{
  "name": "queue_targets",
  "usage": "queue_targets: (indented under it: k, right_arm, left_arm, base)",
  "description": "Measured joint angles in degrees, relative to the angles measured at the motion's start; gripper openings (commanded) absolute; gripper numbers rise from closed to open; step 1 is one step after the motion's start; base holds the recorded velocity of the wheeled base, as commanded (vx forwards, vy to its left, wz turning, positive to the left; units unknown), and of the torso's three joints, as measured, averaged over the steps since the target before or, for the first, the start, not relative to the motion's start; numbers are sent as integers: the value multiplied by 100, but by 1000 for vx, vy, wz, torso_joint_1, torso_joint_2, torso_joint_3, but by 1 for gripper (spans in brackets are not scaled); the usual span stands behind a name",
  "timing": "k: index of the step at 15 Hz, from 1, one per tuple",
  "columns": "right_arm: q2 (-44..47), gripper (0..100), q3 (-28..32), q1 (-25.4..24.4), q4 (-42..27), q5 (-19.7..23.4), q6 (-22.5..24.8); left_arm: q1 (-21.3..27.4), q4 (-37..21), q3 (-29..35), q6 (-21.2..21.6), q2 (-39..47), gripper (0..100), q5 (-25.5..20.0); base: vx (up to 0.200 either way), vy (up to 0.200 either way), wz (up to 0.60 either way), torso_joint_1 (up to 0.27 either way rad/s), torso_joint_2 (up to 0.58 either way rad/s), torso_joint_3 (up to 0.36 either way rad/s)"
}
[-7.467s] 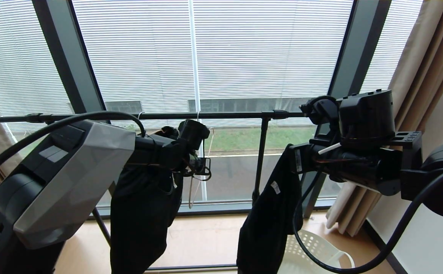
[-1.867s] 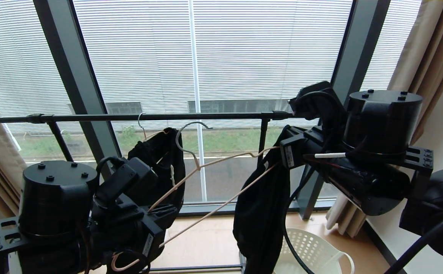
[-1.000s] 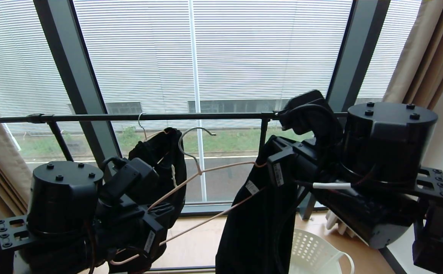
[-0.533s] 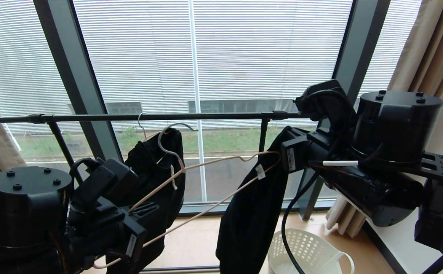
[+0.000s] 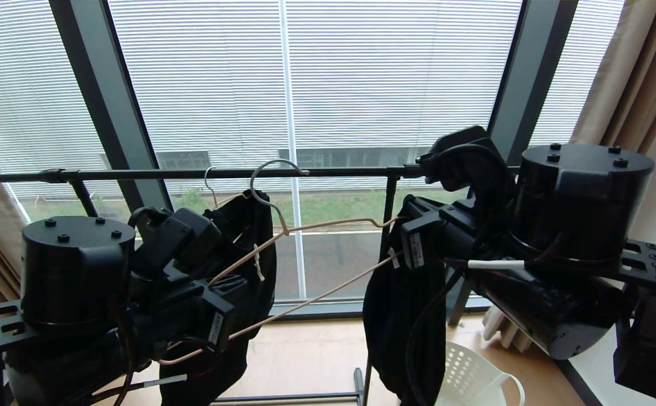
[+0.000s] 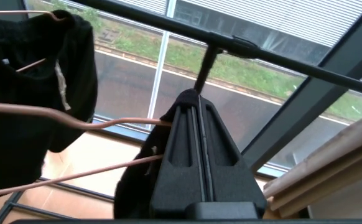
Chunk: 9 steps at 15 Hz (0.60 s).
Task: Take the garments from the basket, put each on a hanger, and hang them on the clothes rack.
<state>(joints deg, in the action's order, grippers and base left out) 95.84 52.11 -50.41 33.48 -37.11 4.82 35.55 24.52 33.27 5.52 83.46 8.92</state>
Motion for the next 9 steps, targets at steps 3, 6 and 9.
queue_targets:
  k: [3,6,9]
  right_arm:
    - [84,0,-49,-311,7,-9,-69]
    - [90,0,-121,-450,10,-15,-126]
    - [46,0,-129,-91,18,-6,-213]
  left_arm:
    - [45,-2,145,-5,196,0,7]
    - [45,0,188,-6,288,0,68]
    - [23,0,33,-6,256,0,249]
  base:
    - [0,0,0,0,0,0]
    - [0,0,0,0,0,0]
    - [0,0,0,0,0,0]
